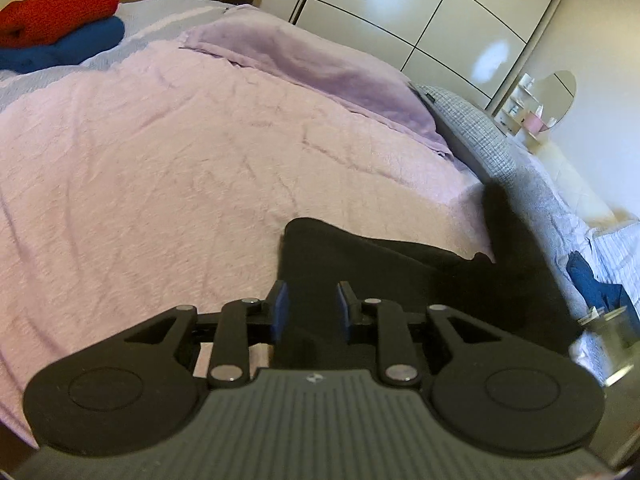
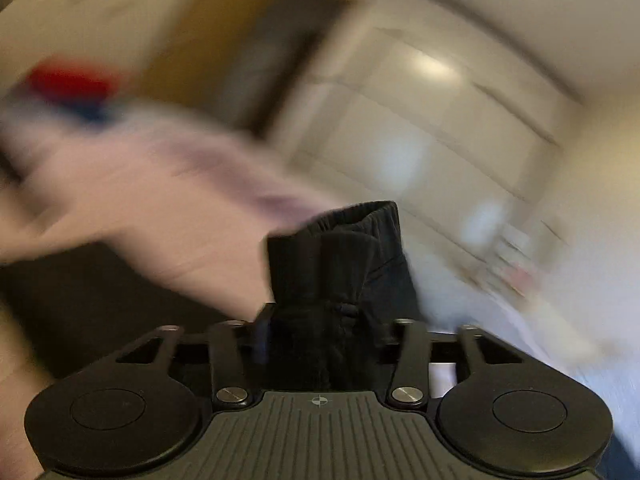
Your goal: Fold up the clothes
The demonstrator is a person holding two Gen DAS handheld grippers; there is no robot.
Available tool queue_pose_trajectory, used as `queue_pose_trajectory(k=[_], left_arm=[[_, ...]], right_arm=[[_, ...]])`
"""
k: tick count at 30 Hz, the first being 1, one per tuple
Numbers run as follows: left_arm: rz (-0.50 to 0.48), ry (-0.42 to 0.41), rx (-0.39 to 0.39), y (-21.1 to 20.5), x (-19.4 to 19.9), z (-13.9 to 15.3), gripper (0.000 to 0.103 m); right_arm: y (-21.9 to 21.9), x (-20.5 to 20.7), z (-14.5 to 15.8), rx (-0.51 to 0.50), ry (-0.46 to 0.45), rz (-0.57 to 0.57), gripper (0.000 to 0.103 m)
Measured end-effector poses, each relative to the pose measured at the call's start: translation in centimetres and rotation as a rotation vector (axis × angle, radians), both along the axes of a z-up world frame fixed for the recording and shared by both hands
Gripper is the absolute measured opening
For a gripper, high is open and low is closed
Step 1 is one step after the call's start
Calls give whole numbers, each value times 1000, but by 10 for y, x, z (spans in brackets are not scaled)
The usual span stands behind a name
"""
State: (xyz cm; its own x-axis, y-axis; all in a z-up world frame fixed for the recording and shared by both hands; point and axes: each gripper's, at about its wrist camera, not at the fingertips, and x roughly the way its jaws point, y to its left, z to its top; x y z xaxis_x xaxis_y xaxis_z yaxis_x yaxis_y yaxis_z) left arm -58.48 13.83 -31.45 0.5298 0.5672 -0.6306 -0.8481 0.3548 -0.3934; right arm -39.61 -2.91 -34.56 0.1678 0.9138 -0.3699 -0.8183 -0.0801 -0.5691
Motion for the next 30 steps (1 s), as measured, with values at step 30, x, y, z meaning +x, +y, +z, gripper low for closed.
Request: queue_pose_trajectory(k=[30], left_arm=[[-341,-394,-448,79,118,-72,51]], right_arm=[[-44,258,-18,-7,1553,-634,68]])
